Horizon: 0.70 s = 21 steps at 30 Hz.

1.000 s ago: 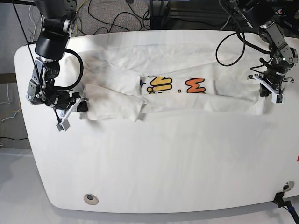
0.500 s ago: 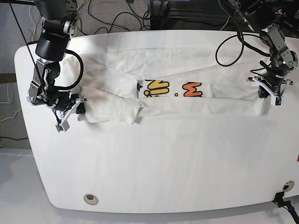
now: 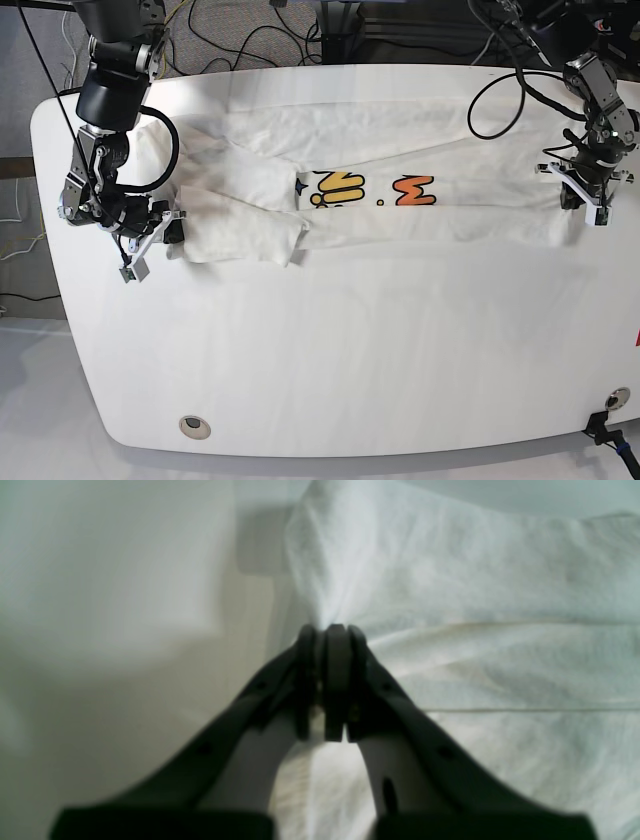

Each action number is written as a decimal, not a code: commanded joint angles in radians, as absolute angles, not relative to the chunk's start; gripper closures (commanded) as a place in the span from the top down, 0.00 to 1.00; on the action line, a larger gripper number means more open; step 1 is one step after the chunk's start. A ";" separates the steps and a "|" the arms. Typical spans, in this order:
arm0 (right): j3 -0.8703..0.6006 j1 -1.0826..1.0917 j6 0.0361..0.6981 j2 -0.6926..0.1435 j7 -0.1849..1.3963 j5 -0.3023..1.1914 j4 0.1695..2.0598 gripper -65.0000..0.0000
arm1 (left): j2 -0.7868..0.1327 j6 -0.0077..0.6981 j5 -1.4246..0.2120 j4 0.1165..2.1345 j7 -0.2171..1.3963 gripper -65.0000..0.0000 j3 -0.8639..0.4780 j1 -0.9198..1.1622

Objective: Fold the T-shirt properly

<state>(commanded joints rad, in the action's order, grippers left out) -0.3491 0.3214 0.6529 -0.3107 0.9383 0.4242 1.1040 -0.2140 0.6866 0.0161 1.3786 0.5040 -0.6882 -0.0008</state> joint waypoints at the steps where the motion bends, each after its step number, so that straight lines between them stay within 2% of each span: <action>1: -0.349 0.321 0.653 -0.311 0.938 0.424 1.104 0.23 | -0.214 0.685 0.024 1.379 0.504 0.32 -0.688 -0.002; 3: -0.349 0.318 0.653 -0.311 0.938 0.424 1.145 0.39 | -0.223 0.684 0.054 1.379 0.504 0.51 -0.688 -0.005; 6: -0.351 0.314 0.653 -0.311 0.958 0.426 1.207 0.53 | -0.225 0.684 0.058 1.379 0.504 0.62 -0.688 -0.005; 16: -0.351 0.321 0.657 -0.309 1.104 0.427 1.423 0.55 | -0.223 0.688 0.058 1.498 0.504 0.62 -0.688 -0.004; 21: -0.351 0.334 0.657 -0.269 1.144 0.427 1.471 0.55 | -0.225 0.688 0.058 1.515 0.504 0.62 -0.680 -0.005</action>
<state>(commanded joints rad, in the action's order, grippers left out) -0.3506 0.3337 0.6575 -0.2693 1.1439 0.4273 1.4707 -0.2248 0.6882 0.0575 1.5152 0.5040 -0.6805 -0.0054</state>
